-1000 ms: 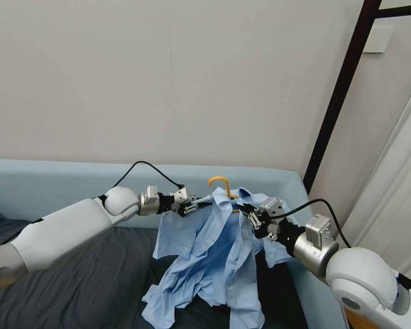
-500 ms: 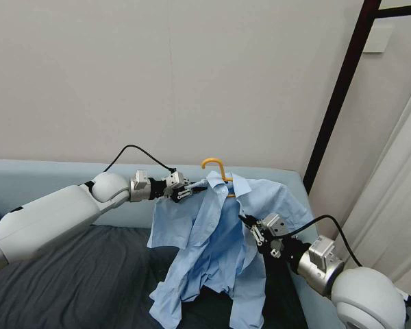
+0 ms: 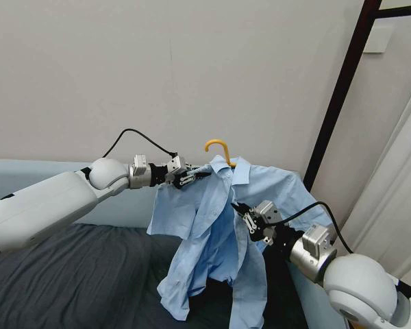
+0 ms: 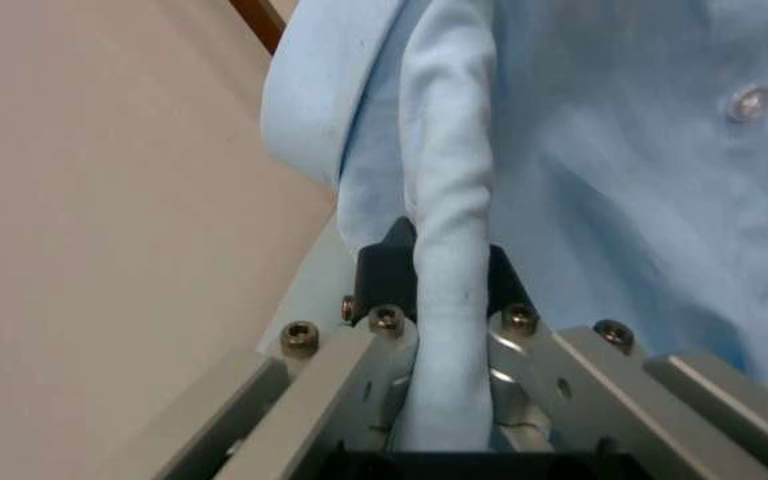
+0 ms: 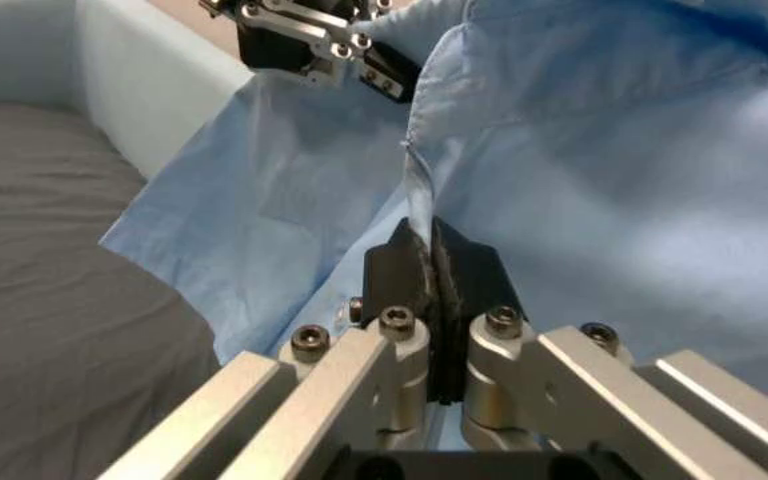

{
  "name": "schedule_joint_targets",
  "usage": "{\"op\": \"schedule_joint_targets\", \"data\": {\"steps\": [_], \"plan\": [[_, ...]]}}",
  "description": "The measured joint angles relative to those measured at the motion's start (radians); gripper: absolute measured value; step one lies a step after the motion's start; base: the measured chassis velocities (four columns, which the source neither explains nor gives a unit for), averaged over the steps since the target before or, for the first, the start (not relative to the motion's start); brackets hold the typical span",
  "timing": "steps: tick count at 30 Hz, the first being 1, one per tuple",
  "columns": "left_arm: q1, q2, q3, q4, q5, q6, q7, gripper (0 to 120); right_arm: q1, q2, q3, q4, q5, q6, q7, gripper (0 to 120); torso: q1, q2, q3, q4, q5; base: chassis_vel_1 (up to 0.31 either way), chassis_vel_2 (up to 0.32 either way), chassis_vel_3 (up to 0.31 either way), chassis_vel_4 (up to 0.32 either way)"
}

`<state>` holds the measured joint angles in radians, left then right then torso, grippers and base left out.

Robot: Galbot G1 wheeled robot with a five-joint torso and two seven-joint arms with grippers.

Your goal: Pick up the clothes from the sofa and hang them on the clothes hanger.

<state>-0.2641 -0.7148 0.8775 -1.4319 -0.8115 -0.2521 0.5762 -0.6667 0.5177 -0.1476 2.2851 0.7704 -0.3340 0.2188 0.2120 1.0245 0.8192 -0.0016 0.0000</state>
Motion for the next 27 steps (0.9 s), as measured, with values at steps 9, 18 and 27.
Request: {"op": "schedule_joint_targets", "data": {"steps": [9, 18, 27], "plan": [[0.045, 0.008, -0.031, -0.006, 0.009, -0.004, -0.020, 1, -0.081, -0.018, 0.033, 0.014, -0.033, -0.006, -0.025, 4, 0.000, 0.000, 0.000, 0.0000, -0.0001, 0.000, 0.000, 0.000, 0.000], [0.049, 0.005, -0.043, 0.013, 0.015, -0.024, -0.031, 1, -0.216, -0.029, 0.056, 0.015, -0.189, 0.020, -0.096, 39, 0.000, 0.000, 0.000, -0.0001, 0.0002, 0.000, 0.000, 0.000, 0.000], [0.035, 0.025, -0.048, 0.051, 0.055, -0.098, 0.019, 1, -0.299, -0.099, 0.188, 0.023, -0.172, 0.084, -0.084, 69, 0.000, 0.000, 0.000, -0.0001, -0.0001, 0.000, 0.000, 0.000, 0.000]]}}
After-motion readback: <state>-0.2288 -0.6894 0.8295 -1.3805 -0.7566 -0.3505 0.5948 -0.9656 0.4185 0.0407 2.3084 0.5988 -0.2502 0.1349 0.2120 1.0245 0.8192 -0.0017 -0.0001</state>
